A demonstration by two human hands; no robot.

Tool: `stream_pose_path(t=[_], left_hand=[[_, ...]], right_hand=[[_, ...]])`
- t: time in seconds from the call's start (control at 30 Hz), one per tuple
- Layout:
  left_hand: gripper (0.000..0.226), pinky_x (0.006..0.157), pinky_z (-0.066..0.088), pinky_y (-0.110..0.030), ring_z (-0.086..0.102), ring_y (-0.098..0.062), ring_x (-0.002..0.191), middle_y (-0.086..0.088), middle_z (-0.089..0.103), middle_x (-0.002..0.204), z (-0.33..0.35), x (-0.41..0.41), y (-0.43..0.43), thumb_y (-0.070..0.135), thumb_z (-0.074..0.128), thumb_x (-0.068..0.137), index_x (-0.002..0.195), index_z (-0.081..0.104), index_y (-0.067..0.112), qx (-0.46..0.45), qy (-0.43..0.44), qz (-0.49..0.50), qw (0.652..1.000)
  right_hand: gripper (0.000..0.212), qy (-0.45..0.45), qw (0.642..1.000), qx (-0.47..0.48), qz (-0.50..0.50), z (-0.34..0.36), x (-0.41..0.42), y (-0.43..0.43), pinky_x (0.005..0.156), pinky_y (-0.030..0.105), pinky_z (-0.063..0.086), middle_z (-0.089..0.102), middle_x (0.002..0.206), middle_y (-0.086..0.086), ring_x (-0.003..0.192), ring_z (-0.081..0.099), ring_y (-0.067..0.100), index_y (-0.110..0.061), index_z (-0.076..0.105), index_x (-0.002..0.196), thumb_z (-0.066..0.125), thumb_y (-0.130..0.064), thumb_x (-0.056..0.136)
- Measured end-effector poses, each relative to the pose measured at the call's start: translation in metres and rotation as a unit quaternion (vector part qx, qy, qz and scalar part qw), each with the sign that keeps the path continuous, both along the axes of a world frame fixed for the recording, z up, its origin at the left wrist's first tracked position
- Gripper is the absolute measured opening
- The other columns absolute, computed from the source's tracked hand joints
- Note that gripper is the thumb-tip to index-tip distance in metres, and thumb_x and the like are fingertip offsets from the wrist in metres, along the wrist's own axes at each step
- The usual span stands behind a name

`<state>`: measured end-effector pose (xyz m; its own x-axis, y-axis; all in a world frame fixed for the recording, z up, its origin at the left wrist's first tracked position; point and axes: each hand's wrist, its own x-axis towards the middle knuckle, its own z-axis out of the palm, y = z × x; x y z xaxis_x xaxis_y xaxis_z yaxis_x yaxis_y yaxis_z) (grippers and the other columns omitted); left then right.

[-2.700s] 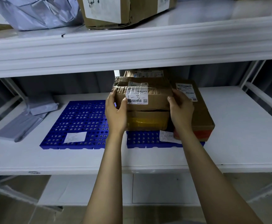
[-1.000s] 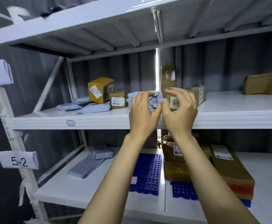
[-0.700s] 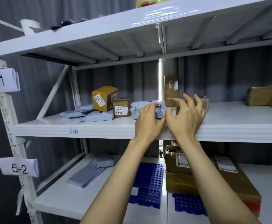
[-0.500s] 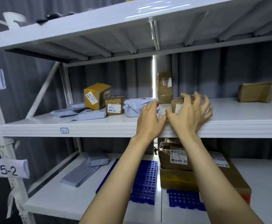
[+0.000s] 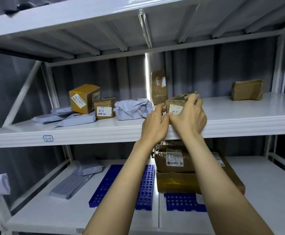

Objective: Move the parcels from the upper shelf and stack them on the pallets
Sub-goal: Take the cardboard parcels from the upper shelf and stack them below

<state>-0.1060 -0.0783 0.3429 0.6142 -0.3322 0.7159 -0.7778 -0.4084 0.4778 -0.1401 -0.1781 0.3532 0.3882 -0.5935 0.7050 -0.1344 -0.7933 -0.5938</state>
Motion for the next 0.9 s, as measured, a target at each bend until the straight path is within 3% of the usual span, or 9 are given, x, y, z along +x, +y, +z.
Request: stream_pose_path(t=[0.13,0.27,0.4,0.53,0.67,0.8,0.9], left_hand=[[0.042,0.096,0.037,-0.034,0.048,-0.023,0.128,-0.002,0.053,0.140,-0.001,-0.007,-0.003,0.028,0.037,0.102,0.142,0.043,0.017,0.019,0.013,0.032,0.999],[0.040,0.093,0.033,-0.029,0.045,-0.018,0.129,0.001,0.051,0.141,0.004,-0.013,-0.009,0.032,0.035,0.103,0.138,0.047,0.018,-0.028,0.057,0.005,0.998],[0.041,0.099,0.034,-0.033,0.045,-0.019,0.129,-0.004,0.052,0.138,0.004,-0.010,-0.010,0.037,0.030,0.103,0.133,0.051,0.018,-0.052,0.081,-0.026,0.995],[0.046,0.094,0.038,-0.033,0.051,-0.018,0.116,-0.002,0.059,0.120,0.007,-0.011,-0.007,0.044,0.027,0.103,0.117,0.061,0.016,-0.070,0.092,-0.041,0.992],[0.030,0.082,0.039,-0.025,0.055,-0.008,0.097,0.002,0.060,0.103,0.009,-0.020,-0.003,0.042,0.034,0.102,0.099,0.052,0.019,-0.145,0.123,-0.107,0.976],[0.034,0.088,0.051,-0.039,0.064,-0.021,0.096,-0.001,0.064,0.092,0.002,-0.020,-0.004,0.054,0.041,0.094,0.082,0.049,0.023,-0.198,0.136,-0.148,0.959],[0.032,0.076,0.044,-0.029,0.056,-0.014,0.081,0.001,0.057,0.081,0.000,-0.025,-0.005,0.042,0.046,0.098,0.082,0.047,0.014,-0.249,0.136,-0.126,0.951]], right_hand=[[0.065,-0.022,1.000,-0.009,-0.002,-0.004,-0.006,-0.003,0.083,0.042,0.047,0.050,0.127,0.014,0.103,0.058,0.038,-0.013,0.040,0.118,0.077,-0.037,0.071],[0.054,-0.062,0.997,0.011,0.037,-0.004,-0.015,-0.005,0.076,0.038,0.043,0.053,0.121,0.011,0.099,0.058,0.036,-0.013,0.044,0.113,0.067,-0.046,0.078],[0.050,-0.132,0.987,0.041,0.079,-0.006,-0.025,-0.002,0.070,0.029,0.034,0.057,0.114,0.004,0.094,0.056,0.024,-0.013,0.048,0.105,0.068,-0.050,0.079],[0.049,-0.174,0.977,0.060,0.110,-0.009,-0.027,0.004,0.069,0.022,0.031,0.058,0.106,0.000,0.084,0.045,0.010,-0.012,0.050,0.103,0.069,-0.050,0.079],[0.043,-0.216,0.964,0.084,0.133,-0.012,-0.032,0.002,0.064,0.013,0.030,0.061,0.101,-0.003,0.083,0.048,0.007,-0.012,0.053,0.100,0.070,-0.046,0.079],[0.033,-0.273,0.947,0.102,0.131,-0.018,-0.042,0.004,0.064,0.002,0.032,0.063,0.090,-0.006,0.078,0.053,0.006,-0.014,0.057,0.091,0.070,-0.042,0.080],[0.025,-0.351,0.920,0.120,0.123,-0.023,-0.050,0.011,0.064,0.003,0.033,0.063,0.082,-0.004,0.068,0.053,0.000,-0.014,0.057,0.076,0.070,-0.035,0.081]])
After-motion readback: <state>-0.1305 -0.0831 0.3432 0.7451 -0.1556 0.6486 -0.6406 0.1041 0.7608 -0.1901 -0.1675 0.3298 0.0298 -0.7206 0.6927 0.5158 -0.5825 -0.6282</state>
